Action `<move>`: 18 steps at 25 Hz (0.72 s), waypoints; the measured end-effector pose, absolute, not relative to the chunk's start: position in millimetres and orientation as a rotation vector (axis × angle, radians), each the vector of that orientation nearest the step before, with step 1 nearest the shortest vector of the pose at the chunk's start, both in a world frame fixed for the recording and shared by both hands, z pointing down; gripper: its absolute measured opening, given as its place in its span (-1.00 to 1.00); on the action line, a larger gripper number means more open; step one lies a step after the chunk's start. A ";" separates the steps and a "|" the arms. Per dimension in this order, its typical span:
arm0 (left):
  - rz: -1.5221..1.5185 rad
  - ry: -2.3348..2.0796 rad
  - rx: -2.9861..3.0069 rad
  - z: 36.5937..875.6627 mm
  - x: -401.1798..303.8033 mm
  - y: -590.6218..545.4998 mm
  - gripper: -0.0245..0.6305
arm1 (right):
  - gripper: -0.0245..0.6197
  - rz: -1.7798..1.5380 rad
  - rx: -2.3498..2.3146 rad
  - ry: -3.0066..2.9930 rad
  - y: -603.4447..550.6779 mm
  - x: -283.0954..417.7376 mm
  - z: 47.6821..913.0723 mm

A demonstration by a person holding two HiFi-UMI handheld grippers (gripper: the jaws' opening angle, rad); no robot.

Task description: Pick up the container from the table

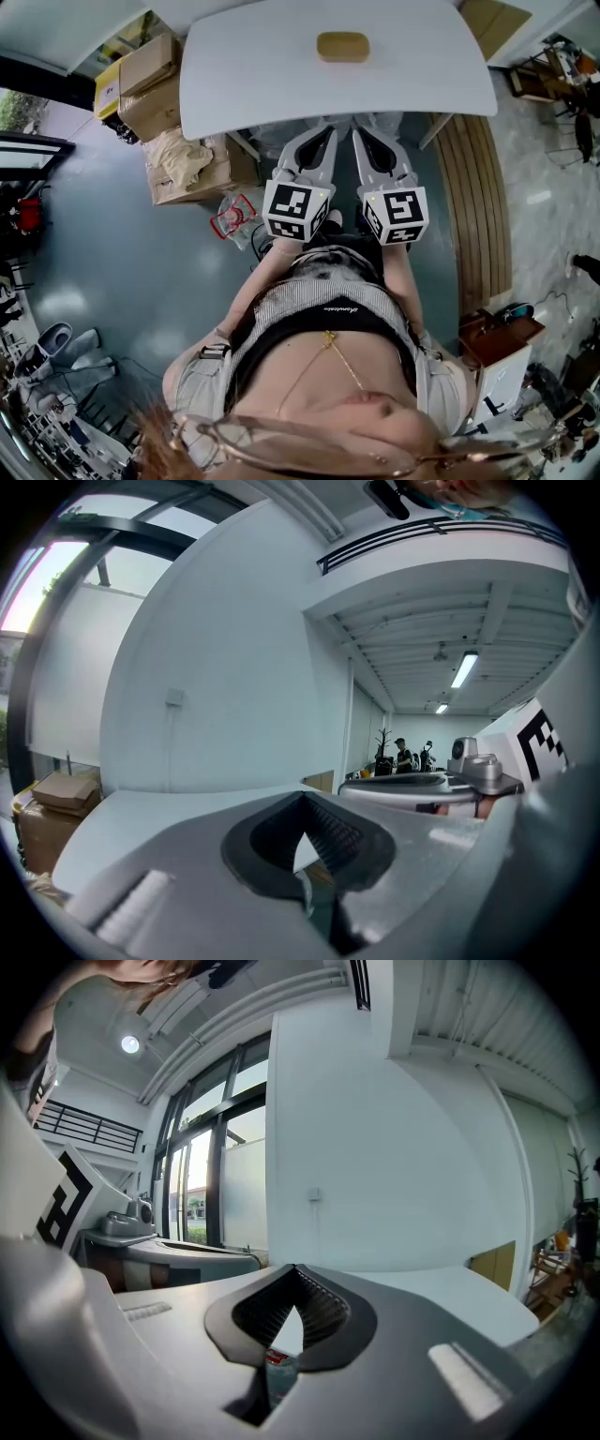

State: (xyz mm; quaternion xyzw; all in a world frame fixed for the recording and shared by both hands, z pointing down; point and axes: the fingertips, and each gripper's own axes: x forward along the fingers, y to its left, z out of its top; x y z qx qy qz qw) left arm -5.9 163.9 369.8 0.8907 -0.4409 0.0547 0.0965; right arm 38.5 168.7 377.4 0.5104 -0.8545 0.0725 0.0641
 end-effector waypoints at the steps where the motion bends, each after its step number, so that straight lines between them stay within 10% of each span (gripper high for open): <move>1: 0.165 -1.302 2.637 370.7 -3.2 163.5 -0.92 | -0.85 0.226 1.535 -2.582 168.2 39.4 378.5; 18: 0.193 -1.138 2.679 380.8 13.1 108.7 -0.92 | -0.84 0.256 1.653 -2.489 118.2 48.9 387.6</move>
